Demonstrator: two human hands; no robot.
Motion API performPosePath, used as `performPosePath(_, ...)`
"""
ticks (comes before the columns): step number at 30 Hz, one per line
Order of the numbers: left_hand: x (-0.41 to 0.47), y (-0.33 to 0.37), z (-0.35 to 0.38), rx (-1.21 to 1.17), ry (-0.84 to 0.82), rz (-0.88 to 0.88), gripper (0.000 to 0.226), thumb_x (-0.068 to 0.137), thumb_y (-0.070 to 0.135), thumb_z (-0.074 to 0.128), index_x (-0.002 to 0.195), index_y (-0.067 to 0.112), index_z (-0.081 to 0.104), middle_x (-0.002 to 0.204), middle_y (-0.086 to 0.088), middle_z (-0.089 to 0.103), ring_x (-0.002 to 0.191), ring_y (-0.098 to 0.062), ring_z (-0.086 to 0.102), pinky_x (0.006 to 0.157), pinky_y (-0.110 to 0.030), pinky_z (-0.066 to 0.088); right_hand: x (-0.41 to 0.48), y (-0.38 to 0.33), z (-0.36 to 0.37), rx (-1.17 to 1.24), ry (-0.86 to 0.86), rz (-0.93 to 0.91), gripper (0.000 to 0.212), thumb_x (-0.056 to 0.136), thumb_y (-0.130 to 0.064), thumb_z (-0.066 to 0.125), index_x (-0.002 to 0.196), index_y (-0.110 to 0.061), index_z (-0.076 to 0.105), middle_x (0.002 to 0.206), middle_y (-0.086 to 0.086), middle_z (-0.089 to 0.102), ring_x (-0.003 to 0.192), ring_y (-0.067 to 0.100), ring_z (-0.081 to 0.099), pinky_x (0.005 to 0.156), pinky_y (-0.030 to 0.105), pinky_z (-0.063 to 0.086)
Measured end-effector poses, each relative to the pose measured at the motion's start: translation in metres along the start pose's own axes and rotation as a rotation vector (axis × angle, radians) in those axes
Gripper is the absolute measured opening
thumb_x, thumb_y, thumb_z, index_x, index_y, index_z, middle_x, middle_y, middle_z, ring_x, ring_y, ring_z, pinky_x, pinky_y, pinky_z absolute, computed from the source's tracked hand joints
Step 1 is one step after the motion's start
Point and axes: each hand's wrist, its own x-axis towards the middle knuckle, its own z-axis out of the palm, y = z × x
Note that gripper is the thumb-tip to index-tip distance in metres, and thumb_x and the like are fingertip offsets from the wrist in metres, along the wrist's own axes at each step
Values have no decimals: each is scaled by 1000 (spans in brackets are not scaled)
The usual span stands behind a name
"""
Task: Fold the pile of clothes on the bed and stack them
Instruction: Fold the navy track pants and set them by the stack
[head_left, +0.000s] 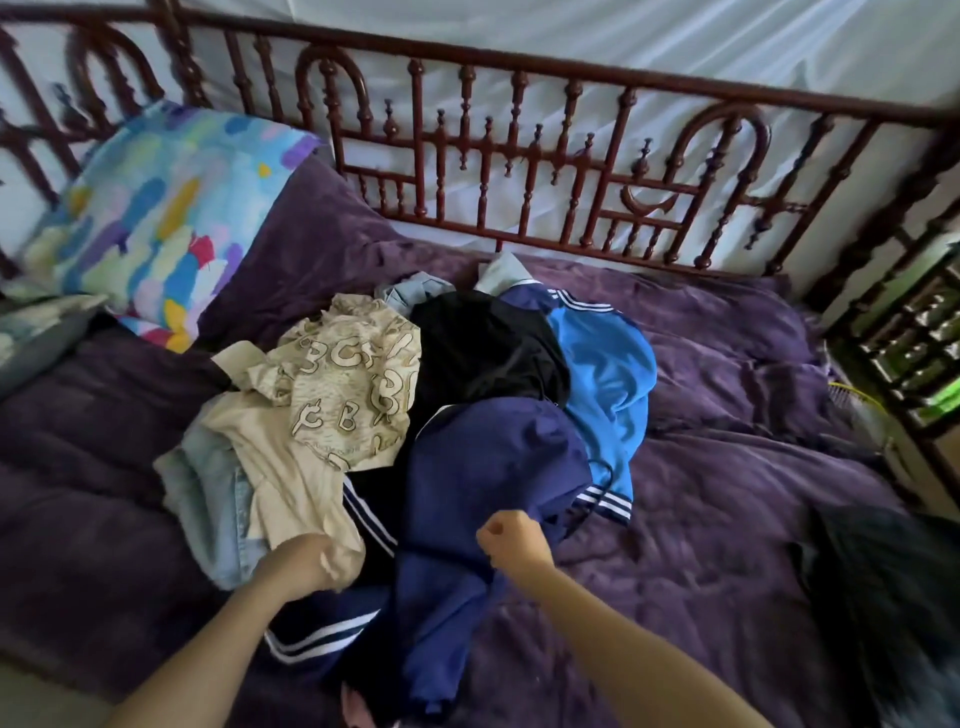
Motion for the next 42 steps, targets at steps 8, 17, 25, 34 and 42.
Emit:
performPosePath(8,23,80,2,-38,93,118,31,88,28,55,118,20,58,121,-1,59,109,-18,57,91,-28,44,26,47,-52,-84,100,154,26,86,-10,44,62,-10,52,82,19,55,81,29,54,68,32,36)
performPosePath(17,70,171,-17,78,123,267,41,95,33,46,134,21,44,133,-3,47,121,-21,46,97,-32,41,69,86,-86,9,107,248,31,80,-10,51,53,-14,37,59,6,45,69,21,43,48,29,26)
performPosePath(25,139,235,-25,224,227,300,61,96,41,42,148,24,17,156,-7,11,142,-26,14,107,-36,29,154,105,-108,283,109,422,50,94,-35,50,138,-13,39,135,17,42,120,33,47,93,33,38)
performPosePath(34,191,257,-7,315,-72,284,90,83,61,50,150,28,0,157,2,11,144,-25,9,113,-46,15,202,120,-81,736,110,547,77,85,-9,65,147,-9,19,139,11,44,125,25,45,99,31,37)
performPosePath(42,159,228,33,95,-115,143,78,87,58,47,148,26,9,132,0,54,124,-21,47,105,-42,32,170,105,-64,675,271,527,58,77,11,48,123,-22,57,92,-3,61,77,17,57,71,25,48)
